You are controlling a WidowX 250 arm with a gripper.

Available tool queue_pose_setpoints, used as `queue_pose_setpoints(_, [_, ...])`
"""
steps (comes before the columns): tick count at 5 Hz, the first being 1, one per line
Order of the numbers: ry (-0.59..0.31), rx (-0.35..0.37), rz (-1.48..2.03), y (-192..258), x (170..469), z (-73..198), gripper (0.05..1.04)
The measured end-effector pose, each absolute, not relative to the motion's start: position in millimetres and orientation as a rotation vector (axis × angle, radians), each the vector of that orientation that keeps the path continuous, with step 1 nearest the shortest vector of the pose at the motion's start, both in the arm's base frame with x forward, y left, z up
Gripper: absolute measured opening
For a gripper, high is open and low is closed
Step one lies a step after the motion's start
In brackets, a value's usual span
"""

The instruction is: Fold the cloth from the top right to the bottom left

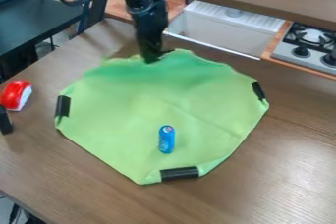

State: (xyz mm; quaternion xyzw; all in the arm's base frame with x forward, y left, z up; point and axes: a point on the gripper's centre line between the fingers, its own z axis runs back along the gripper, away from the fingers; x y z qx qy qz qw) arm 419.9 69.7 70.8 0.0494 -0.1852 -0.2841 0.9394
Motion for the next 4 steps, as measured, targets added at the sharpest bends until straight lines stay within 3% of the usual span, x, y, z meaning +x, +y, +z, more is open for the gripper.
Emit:
queue_pose_setpoints(2, [-0.400, 0.128, -0.646, 24.4, 367.0, 77.8, 0.051])
queue_pose_setpoints(4, [-0.417, 0.113, -0.644, -9.2, 340.9, 92.9, 0.051])
